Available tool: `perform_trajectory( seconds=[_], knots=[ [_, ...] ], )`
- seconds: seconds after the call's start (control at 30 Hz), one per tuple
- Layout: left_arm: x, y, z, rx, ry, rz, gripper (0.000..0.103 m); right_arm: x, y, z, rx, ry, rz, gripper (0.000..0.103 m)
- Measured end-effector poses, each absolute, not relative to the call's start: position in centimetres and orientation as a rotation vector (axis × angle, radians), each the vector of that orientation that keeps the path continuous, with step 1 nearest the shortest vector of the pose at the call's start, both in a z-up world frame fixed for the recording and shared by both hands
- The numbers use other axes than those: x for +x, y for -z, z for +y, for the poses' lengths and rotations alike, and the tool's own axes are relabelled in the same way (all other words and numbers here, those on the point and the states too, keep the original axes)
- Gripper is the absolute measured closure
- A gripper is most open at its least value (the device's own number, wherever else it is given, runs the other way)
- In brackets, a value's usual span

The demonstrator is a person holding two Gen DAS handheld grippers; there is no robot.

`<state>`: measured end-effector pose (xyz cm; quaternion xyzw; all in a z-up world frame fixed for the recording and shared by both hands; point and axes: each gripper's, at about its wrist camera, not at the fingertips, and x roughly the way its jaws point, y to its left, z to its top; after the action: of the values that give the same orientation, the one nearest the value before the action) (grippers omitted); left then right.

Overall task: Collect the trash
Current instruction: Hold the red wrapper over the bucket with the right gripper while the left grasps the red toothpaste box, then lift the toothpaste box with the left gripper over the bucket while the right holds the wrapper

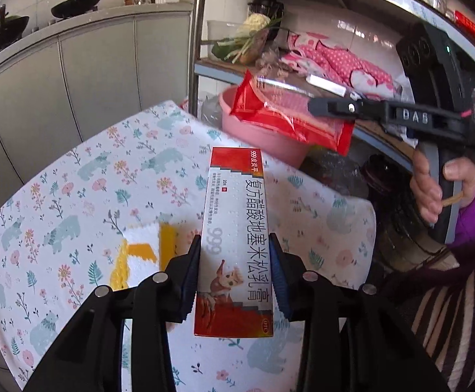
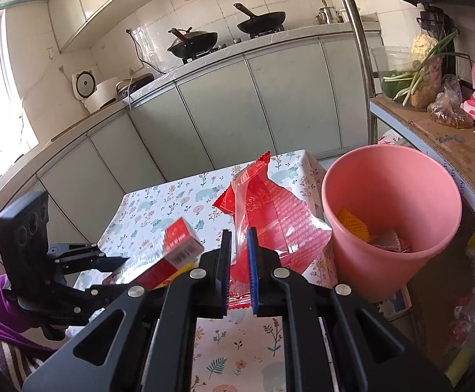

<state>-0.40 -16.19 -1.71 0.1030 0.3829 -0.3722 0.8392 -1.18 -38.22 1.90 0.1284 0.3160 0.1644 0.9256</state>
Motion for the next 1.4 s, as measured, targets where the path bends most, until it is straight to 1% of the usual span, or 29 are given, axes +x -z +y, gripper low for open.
perform_trajectory(
  seconds=[0.3,0.47,0.67,1.03,1.4],
  knots=[
    [1.4,-3.1,-18.7,0.077,0.744,0.628,0.065,-1.5,-3.7,-39.9,0.256,-0.282,0.555,0.093],
    [2.6,-4.6,-20.7,0.020,0.721,0.572,0.065,-1.5,-4.7,-41.5,0.270,-0.235,0.484,0.093],
    [3.1,-5.6,-24.1,0.024,0.707,0.487,0.065,-0.9,-5.6,-43.2,0.277,-0.191,0.422,0.093],
    [6.1,-5.1,-28.9,-0.021,0.690,0.468,0.065,1.4,-4.8,-45.7,0.306,-0.124,0.412,0.093],
    [10.6,-2.1,-33.0,-0.030,0.656,0.529,0.065,5.5,-1.7,-48.5,0.347,-0.048,0.469,0.093]
  ],
)
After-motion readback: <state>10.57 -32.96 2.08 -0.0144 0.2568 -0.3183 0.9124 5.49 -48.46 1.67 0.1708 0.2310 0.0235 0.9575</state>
